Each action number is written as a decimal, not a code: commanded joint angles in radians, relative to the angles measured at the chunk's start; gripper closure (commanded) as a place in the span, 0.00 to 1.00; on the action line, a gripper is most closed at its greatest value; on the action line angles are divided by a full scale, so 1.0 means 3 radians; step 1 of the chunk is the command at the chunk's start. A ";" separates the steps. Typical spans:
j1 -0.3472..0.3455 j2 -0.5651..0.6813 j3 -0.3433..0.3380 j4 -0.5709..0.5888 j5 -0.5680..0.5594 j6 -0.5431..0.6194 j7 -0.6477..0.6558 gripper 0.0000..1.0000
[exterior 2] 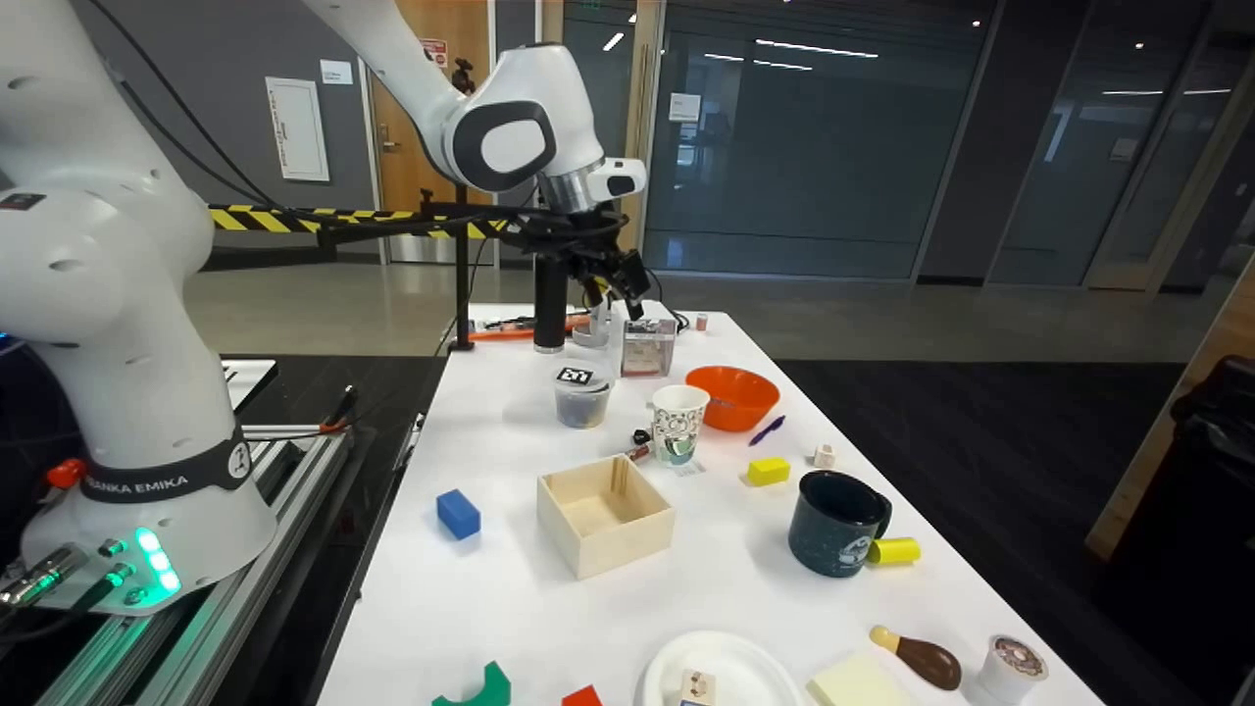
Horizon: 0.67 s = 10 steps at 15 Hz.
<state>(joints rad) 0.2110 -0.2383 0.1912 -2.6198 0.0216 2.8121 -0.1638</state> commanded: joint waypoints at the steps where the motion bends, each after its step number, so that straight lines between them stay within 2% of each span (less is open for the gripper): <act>1: -0.0023 -0.0557 -0.0160 -0.0361 0.0122 -0.0077 0.0264 0.00; 4: 0.0225 -0.0827 -0.0522 -0.0446 0.0471 -0.0491 -0.0036 0.00; 6: 0.0332 -0.1056 -0.0729 -0.0493 0.0688 -0.0912 -0.0216 0.00; 10: 0.0207 -0.1466 -0.0829 -0.0503 0.0697 -0.1854 -0.0214 0.00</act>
<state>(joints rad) 0.2894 -0.5440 -0.0405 -2.7320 0.1958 2.4138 -0.2070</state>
